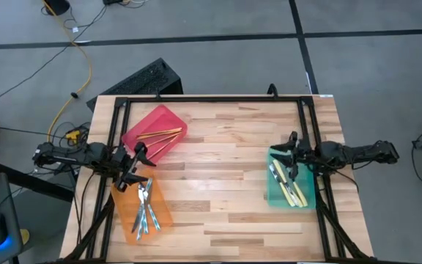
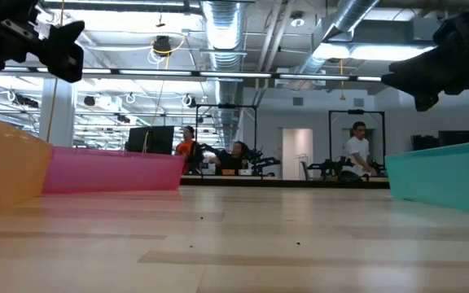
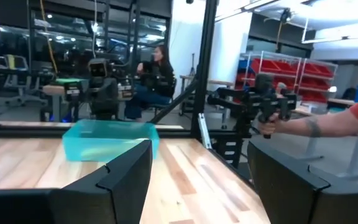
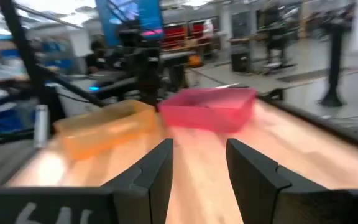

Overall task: Sort silverware by color (type)
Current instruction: Return to Home Position

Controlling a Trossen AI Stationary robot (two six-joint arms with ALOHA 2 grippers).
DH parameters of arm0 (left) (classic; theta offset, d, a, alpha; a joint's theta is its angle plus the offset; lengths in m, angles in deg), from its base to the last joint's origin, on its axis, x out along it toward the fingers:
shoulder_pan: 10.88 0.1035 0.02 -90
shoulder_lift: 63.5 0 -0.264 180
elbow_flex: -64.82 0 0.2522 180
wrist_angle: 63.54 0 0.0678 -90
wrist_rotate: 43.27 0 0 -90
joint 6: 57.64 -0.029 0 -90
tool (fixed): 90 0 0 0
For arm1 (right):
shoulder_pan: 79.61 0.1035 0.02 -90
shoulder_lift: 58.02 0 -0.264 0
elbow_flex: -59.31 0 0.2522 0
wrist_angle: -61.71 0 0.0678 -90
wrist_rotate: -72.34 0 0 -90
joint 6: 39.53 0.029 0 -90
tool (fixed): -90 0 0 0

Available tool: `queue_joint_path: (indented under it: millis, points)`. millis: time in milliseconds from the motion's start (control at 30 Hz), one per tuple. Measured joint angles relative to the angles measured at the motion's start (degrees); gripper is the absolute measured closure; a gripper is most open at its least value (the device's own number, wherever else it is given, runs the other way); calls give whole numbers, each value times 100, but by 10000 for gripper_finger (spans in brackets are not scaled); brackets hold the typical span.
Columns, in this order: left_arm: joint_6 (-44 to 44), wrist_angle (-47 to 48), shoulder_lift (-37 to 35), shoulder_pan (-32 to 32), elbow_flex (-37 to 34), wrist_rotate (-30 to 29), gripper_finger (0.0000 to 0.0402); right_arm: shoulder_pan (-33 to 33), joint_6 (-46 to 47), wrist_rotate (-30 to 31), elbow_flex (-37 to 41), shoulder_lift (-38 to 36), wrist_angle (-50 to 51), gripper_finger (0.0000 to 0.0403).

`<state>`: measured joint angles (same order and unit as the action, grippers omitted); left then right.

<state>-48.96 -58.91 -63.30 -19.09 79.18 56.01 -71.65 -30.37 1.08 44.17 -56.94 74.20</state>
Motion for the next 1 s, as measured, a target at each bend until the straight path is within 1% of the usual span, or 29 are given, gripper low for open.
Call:
queue_joint_path:
  millis: [233,333,467,533,667,1000]
  points:
    - [-226,177,2,1,-4,-157,155,28,22,-185,0,7,42,230]
    - [-286,369,2,1,-7,-431,155,28,26,-214,0,7,51,230]
    - [404,761,3,1,-9,-894,155,28,28,-214,0,7,53,230]
    - [671,753,28,1,-9,-1096,155,28,30,-214,0,7,56,230]
    - [851,719,24,5,-13,-1161,155,26,44,-216,0,7,56,230]
    - [846,718,24,5,-17,-1161,155,26,41,-216,4,7,58,230]
